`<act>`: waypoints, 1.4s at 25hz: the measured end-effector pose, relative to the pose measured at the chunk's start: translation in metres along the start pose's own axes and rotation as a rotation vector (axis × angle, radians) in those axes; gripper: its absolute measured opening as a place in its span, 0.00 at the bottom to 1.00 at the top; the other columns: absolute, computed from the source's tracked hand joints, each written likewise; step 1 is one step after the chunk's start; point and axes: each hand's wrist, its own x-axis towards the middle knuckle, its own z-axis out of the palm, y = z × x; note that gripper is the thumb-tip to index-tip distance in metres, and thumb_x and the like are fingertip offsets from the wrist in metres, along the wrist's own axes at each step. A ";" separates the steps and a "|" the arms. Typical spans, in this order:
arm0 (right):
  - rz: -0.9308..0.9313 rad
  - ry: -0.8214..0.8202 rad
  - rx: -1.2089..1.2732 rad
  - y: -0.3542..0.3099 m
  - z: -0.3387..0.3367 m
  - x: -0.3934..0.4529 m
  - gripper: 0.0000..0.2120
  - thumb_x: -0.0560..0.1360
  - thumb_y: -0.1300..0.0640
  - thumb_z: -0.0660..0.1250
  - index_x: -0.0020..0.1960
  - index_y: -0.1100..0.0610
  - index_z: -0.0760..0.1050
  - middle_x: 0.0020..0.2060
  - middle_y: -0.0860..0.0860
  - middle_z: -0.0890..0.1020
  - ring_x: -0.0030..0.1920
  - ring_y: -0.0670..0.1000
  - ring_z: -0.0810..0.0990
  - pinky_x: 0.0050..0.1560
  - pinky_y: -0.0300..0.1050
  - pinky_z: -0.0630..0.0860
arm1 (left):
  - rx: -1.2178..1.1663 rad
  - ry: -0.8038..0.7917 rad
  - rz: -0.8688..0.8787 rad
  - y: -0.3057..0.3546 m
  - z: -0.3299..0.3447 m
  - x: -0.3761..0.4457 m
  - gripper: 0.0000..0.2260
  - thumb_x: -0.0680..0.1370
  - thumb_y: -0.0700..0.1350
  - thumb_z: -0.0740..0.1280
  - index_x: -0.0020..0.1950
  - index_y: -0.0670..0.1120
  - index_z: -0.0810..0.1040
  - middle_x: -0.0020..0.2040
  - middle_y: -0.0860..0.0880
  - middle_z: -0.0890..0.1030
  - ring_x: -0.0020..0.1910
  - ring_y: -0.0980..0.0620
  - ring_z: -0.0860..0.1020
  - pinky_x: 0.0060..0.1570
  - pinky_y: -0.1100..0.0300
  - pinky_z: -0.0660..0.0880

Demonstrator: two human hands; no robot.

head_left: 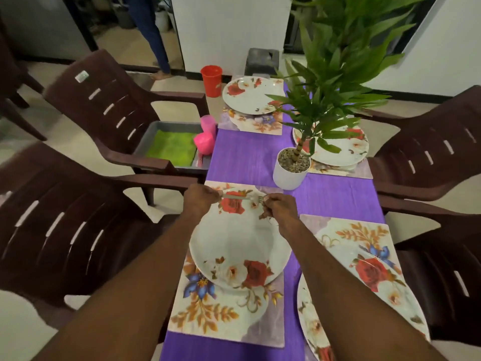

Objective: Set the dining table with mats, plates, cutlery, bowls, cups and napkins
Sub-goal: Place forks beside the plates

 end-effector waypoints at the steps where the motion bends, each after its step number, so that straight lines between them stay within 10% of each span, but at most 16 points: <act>1: 0.008 0.004 -0.053 -0.003 0.002 0.013 0.09 0.76 0.72 0.64 0.45 0.64 0.82 0.29 0.55 0.77 0.26 0.51 0.72 0.31 0.53 0.81 | 0.006 -0.018 -0.007 0.003 0.005 0.015 0.07 0.70 0.43 0.79 0.43 0.40 0.88 0.39 0.43 0.86 0.39 0.51 0.80 0.48 0.53 0.78; 9: -0.062 0.165 -0.431 -0.013 0.025 0.092 0.06 0.73 0.67 0.70 0.44 0.58 0.83 0.39 0.49 0.81 0.39 0.47 0.79 0.40 0.36 0.73 | 0.064 -0.066 -0.131 0.010 0.043 0.100 0.12 0.73 0.53 0.78 0.44 0.44 0.87 0.43 0.47 0.86 0.44 0.48 0.83 0.51 0.53 0.81; 24: -0.086 0.236 -0.584 0.015 0.052 0.117 0.07 0.78 0.65 0.65 0.51 0.62 0.82 0.44 0.53 0.80 0.46 0.51 0.75 0.45 0.39 0.69 | 0.069 0.019 -0.018 -0.018 0.051 0.099 0.06 0.77 0.47 0.75 0.47 0.45 0.83 0.41 0.51 0.82 0.35 0.62 0.76 0.32 0.72 0.66; 35: -0.137 0.232 -0.554 0.023 0.051 0.112 0.05 0.77 0.59 0.71 0.51 0.61 0.80 0.46 0.55 0.82 0.45 0.52 0.78 0.49 0.43 0.75 | 0.004 -0.009 0.067 -0.029 0.040 0.087 0.06 0.79 0.47 0.73 0.52 0.45 0.84 0.45 0.50 0.85 0.41 0.57 0.82 0.40 0.69 0.76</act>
